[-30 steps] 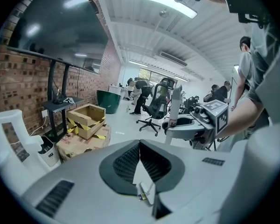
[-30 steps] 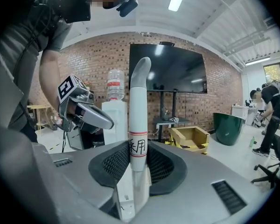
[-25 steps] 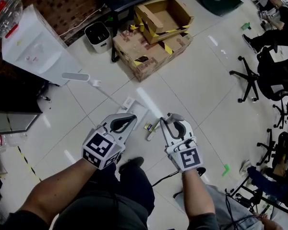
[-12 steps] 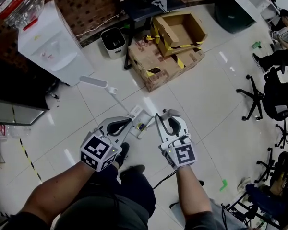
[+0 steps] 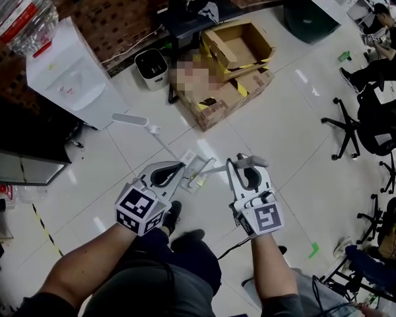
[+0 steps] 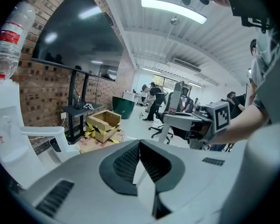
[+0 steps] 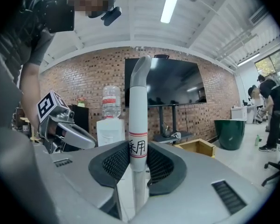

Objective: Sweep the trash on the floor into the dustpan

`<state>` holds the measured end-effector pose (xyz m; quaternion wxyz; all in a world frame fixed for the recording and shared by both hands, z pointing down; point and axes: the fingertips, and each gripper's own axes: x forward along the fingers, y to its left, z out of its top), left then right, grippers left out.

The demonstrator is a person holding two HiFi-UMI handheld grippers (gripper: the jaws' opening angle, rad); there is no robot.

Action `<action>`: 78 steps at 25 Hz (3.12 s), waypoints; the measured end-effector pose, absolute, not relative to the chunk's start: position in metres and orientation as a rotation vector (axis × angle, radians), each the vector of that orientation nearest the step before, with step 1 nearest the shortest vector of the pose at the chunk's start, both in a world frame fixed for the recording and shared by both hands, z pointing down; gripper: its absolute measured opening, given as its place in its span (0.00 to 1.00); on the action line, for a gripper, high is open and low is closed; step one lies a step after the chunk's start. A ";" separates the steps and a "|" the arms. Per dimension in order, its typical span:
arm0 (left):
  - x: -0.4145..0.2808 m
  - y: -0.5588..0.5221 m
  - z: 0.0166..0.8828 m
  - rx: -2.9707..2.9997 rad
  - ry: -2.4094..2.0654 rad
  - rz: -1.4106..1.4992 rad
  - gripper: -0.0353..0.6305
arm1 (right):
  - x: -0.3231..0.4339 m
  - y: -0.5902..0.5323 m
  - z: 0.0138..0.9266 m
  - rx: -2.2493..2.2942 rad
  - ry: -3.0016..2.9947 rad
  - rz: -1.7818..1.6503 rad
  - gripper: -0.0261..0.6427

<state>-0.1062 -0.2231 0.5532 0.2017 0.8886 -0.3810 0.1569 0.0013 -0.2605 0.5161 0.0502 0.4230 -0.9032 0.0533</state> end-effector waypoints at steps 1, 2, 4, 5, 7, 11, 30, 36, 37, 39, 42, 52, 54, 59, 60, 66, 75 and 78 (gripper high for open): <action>-0.106 -0.222 0.549 2.483 -1.063 0.435 0.08 | 0.004 -0.258 0.509 1.306 -2.747 0.156 0.22; -0.106 -0.221 0.545 2.486 -1.061 0.431 0.08 | 0.007 -0.256 0.502 1.324 -2.745 0.148 0.22; -0.103 -0.219 0.534 2.500 -1.052 0.422 0.08 | 0.015 -0.249 0.488 1.351 -2.739 0.136 0.22; -0.101 -0.219 0.529 2.508 -1.048 0.417 0.08 | 0.020 -0.246 0.483 1.360 -2.733 0.132 0.22; -0.097 -0.221 0.524 2.520 -1.042 0.416 0.08 | 0.031 -0.240 0.478 1.376 -2.719 0.128 0.22; -0.094 -0.216 0.528 2.520 -1.026 0.427 0.08 | 0.045 -0.230 0.482 1.421 -2.691 0.138 0.22; -0.069 -0.221 0.527 2.561 -0.946 0.440 0.08 | 0.145 -0.165 0.542 1.517 -2.415 0.242 0.22; -0.088 -0.226 0.528 2.549 -0.967 0.445 0.08 | 0.099 -0.199 0.572 1.403 -2.448 0.250 0.22; -0.097 -0.226 0.527 2.538 -0.984 0.446 0.08 | 0.085 -0.208 0.574 1.383 -2.467 0.247 0.22; -0.116 -0.225 0.527 2.515 -1.025 0.453 0.08 | 0.053 -0.228 0.575 1.340 -2.519 0.235 0.22; -0.135 -0.214 0.535 2.470 -1.044 0.467 0.08 | -0.002 -0.252 0.576 1.286 -2.611 0.237 0.22; -0.175 -0.206 0.548 2.376 -1.109 0.443 0.08 | -0.062 -0.265 0.543 1.265 -2.740 0.286 0.22; -0.173 -0.207 0.545 2.383 -1.101 0.435 0.08 | -0.051 -0.257 0.538 1.279 -2.725 0.296 0.22; -0.147 -0.208 0.530 2.430 -1.038 0.408 0.08 | -0.016 -0.226 0.502 1.361 -2.713 0.266 0.22; -0.141 -0.207 0.525 2.439 -1.020 0.398 0.08 | -0.009 -0.218 0.492 1.390 -2.706 0.260 0.22; -0.097 -0.199 0.480 2.513 -0.913 0.308 0.08 | 0.051 -0.174 0.425 1.633 -2.625 0.225 0.22; -0.021 -0.172 0.386 2.721 -0.768 0.276 0.08 | 0.120 -0.112 0.327 1.819 -2.522 0.147 0.22; -0.008 -0.161 0.354 2.761 -0.721 0.260 0.08 | 0.139 -0.092 0.292 1.849 -2.482 0.120 0.22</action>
